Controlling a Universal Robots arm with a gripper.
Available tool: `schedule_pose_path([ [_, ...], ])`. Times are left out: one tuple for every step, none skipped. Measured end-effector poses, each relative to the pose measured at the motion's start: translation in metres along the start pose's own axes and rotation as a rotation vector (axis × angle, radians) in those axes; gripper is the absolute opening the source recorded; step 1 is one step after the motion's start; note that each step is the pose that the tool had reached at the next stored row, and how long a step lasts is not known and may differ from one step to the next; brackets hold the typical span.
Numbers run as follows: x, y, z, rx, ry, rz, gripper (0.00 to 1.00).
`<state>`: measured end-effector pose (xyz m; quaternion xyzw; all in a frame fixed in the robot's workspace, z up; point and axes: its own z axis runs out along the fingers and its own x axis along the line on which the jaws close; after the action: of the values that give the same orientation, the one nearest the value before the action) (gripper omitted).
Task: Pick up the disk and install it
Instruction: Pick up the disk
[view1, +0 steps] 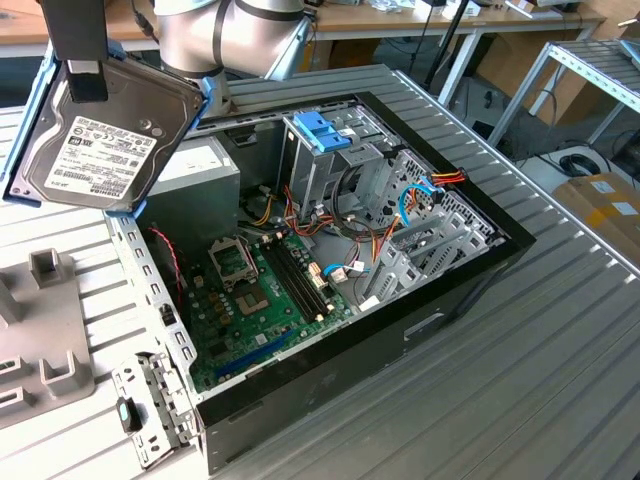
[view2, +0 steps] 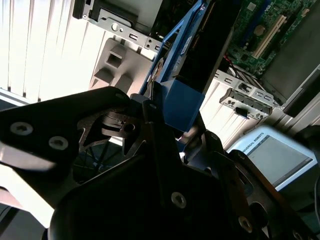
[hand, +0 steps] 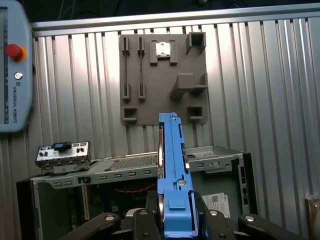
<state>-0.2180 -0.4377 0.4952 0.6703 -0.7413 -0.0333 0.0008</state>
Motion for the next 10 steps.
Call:
schedule_pose_path([
  [0.0, 0.0, 0.0002, 0.0, 0.0, 0.0, 0.37],
  [0.0, 0.0, 0.0005, 0.0, 0.0, 0.0, 0.37],
  [0.0, 0.0, 0.0008, 0.0, 0.0001, 0.0, 0.37],
  [0.0, 0.0, 0.0009, 0.0, 0.0, 0.0, 0.37],
  [0.0, 0.0, 0.0011, 0.0, 0.0001, 0.0, 0.37],
  [0.0001, 0.0, 0.0013, 0.0, 0.0001, 0.0, 0.37],
  [0.0001, 0.0, 0.0014, 0.0, 0.0, 0.0, 0.37],
  [0.0001, 0.0001, 0.0015, -0.0001, 0.0001, 0.0, 0.37],
  [0.0001, 0.0001, 0.0017, -0.0001, 0.0001, 0.0, 0.37],
  [0.0001, 0.0002, 0.0019, -0.0001, 0.0001, 0.0, 0.37],
])
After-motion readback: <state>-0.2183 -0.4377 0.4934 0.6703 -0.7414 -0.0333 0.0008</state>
